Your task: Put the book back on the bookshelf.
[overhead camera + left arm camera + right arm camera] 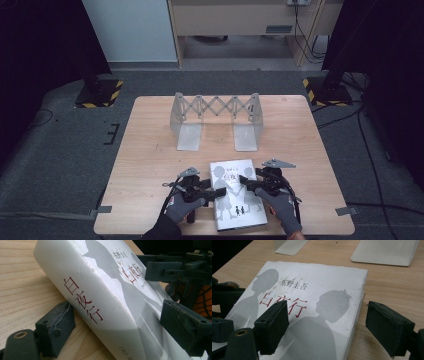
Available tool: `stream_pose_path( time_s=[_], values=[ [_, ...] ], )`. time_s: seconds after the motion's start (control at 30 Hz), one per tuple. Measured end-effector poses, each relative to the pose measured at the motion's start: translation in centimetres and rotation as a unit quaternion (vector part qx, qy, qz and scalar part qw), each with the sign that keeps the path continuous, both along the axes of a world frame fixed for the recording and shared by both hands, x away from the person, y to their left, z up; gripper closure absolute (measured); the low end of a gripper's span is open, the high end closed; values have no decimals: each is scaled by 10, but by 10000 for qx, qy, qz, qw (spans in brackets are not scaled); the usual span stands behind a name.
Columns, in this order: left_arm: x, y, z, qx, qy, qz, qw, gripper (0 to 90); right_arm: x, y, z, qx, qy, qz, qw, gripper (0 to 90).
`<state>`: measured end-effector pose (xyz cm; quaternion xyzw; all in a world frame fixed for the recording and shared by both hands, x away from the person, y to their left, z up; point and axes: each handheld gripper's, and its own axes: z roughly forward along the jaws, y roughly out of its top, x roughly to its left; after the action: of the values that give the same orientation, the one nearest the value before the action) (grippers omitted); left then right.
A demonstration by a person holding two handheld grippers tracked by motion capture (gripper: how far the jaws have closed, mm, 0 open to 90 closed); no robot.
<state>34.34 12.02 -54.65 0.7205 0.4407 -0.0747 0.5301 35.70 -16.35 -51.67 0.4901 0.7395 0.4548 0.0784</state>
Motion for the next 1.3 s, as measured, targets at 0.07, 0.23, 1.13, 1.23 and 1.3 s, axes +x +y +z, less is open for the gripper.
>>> stream_pose_path(
  time_s=[0.07, 0.23, 1.13, 1.23, 1.3],
  values=[
    [0, 0, 0, 1, 6, 16, 10000, 113, 0, 1, -1, 53, 42, 30, 10000, 195],
    [-1, -1, 0, 32, -19, 12, 10000, 96, 0, 5, -4, 203, 92, 115, 9997, 199],
    [1, -3, 1, -25, 92, 35, 9999, 118, -1, 9, -4, 482, 93, -59, 9988, 284],
    [1, -3, 2, -46, 192, 55, 9998, 129, -1, 10, -1, 421, 24, -23, 9991, 308],
    [1, -3, 4, -91, 165, 91, 9998, 139, -1, 10, 2, 437, 6, -18, 9990, 325]
  ],
)
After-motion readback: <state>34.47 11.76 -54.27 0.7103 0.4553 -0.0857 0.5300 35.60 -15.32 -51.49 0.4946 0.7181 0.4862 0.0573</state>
